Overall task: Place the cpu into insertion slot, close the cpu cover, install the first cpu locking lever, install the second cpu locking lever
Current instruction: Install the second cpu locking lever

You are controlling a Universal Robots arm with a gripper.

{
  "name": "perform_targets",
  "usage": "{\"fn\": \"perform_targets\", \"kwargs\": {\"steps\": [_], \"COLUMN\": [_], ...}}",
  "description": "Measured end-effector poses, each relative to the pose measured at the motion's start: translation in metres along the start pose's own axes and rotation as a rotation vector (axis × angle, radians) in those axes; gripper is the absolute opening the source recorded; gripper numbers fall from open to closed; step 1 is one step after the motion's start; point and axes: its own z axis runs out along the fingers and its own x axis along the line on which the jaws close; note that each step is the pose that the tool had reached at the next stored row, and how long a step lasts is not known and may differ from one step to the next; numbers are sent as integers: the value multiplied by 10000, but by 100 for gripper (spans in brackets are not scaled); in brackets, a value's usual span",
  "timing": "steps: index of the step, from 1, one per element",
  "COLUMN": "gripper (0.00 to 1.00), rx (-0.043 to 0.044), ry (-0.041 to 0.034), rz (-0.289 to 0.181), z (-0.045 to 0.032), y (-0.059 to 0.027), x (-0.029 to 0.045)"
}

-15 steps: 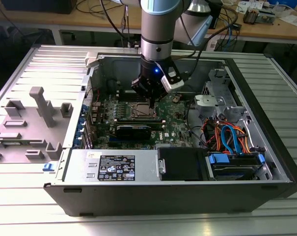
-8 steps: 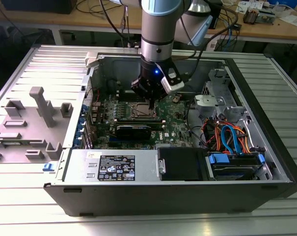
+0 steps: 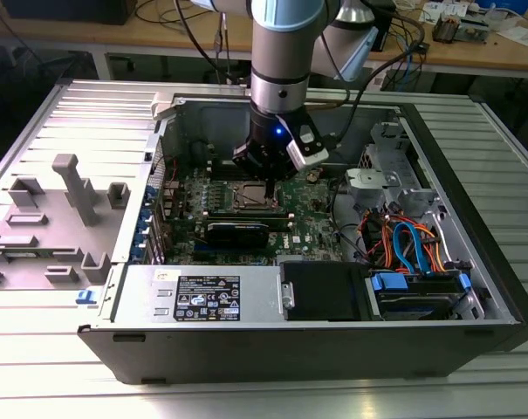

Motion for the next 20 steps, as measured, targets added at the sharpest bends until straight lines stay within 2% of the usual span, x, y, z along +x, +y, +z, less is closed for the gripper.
{"fn": "perform_targets", "kwargs": {"steps": [10, 14, 20], "gripper": [11, 11, 11], "rx": [-1, 37, 35], "ry": [0, 4, 21], "rz": [0, -2, -1], "z": [-6, -16, -25], "y": [-14, -14, -18], "x": [0, 0, 0]}}
